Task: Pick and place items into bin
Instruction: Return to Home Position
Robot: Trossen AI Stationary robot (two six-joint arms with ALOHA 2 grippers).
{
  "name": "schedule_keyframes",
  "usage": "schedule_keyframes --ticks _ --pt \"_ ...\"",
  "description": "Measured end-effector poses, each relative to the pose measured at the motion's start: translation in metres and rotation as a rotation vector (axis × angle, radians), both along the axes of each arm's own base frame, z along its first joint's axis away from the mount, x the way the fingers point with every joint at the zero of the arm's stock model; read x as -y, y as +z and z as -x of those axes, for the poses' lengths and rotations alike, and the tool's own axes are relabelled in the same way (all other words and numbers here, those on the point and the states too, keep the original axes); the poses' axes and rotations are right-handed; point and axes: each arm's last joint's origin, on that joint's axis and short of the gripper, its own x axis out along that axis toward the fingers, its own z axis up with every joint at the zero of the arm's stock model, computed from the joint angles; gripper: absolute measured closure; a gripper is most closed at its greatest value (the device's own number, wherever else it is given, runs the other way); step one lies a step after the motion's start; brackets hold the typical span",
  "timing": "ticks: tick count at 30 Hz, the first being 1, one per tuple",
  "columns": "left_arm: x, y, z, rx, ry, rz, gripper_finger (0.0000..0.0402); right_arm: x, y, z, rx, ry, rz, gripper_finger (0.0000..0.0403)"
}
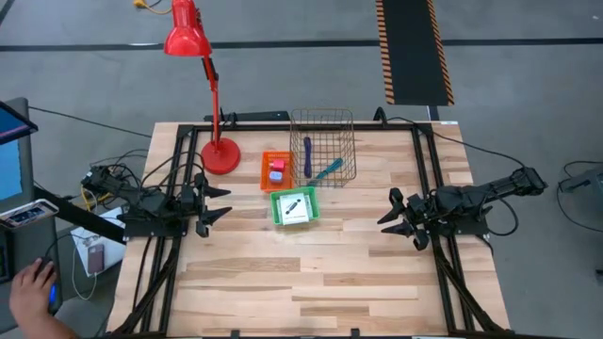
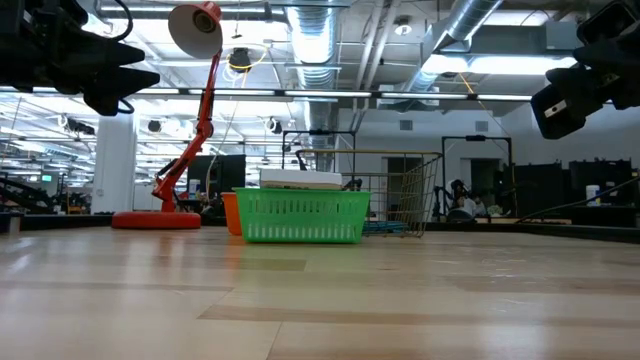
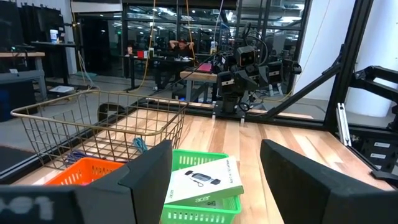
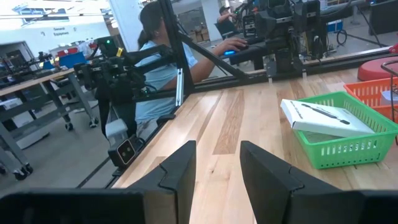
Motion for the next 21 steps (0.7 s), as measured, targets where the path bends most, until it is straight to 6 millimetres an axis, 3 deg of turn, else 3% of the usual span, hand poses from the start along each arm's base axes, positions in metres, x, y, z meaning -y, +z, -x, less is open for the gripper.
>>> schedule_keyframes --ticks 21 --pt "0.0000 0.0000 0.0000 -0.002 0.001 -0.012 0.0168 0.0000 0.0000 0.0000 0.000 0.000 0.000 0.0284"
